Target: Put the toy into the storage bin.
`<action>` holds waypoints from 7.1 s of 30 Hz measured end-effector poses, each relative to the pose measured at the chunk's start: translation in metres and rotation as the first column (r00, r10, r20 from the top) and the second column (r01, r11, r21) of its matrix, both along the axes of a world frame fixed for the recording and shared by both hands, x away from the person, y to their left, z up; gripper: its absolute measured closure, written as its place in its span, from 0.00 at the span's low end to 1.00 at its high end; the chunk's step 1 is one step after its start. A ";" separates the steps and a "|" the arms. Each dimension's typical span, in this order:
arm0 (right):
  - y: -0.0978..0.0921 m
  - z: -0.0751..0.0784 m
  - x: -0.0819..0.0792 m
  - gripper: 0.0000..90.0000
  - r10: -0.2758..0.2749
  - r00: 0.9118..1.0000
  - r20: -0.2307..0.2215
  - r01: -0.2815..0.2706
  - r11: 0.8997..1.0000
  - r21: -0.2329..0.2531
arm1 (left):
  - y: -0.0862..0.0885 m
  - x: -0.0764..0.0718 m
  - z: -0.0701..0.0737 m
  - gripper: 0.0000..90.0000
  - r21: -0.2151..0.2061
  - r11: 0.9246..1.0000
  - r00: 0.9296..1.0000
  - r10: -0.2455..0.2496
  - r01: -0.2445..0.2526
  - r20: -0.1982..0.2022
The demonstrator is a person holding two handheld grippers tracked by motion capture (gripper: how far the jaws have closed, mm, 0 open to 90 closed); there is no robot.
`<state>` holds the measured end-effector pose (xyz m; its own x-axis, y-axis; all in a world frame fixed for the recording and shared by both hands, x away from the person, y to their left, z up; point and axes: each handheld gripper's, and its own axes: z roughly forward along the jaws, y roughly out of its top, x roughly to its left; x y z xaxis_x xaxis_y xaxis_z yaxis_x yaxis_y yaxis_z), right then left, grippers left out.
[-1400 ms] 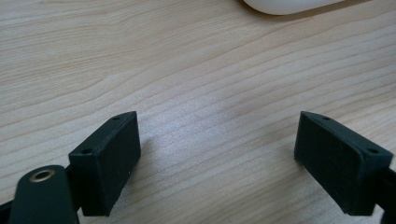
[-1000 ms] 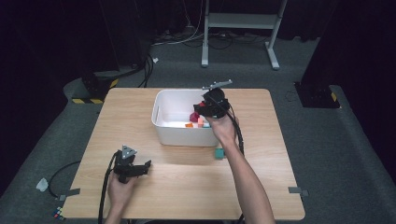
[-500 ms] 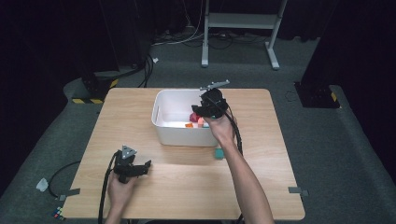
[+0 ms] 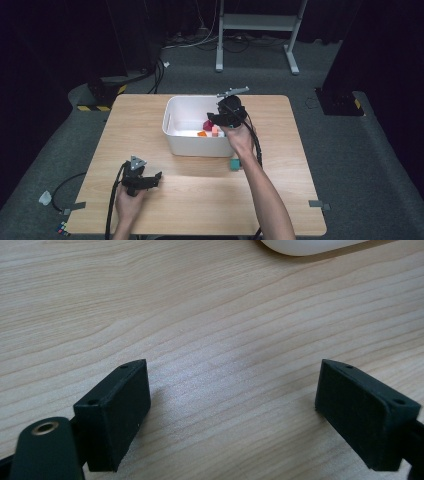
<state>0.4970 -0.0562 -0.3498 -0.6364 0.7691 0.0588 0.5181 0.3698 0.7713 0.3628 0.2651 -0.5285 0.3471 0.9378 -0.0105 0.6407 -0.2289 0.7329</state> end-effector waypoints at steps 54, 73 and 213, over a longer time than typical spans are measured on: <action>-0.067 0.003 -0.045 0.52 -0.050 0.993 0.109 0.042 0.996 0.074 | 0.000 0.000 0.000 0.16 0.003 1.000 1.000 -0.001 0.001 -0.001; -0.098 -0.006 -0.067 0.51 -0.073 0.990 0.119 0.059 0.991 0.118 | 0.000 0.000 0.000 0.16 0.003 1.000 1.000 0.000 0.000 -0.001; -0.118 -0.133 -0.079 0.65 -0.189 0.979 -0.083 0.190 0.982 0.011 | 0.000 0.000 0.000 0.16 0.003 1.000 1.000 0.001 -0.001 0.000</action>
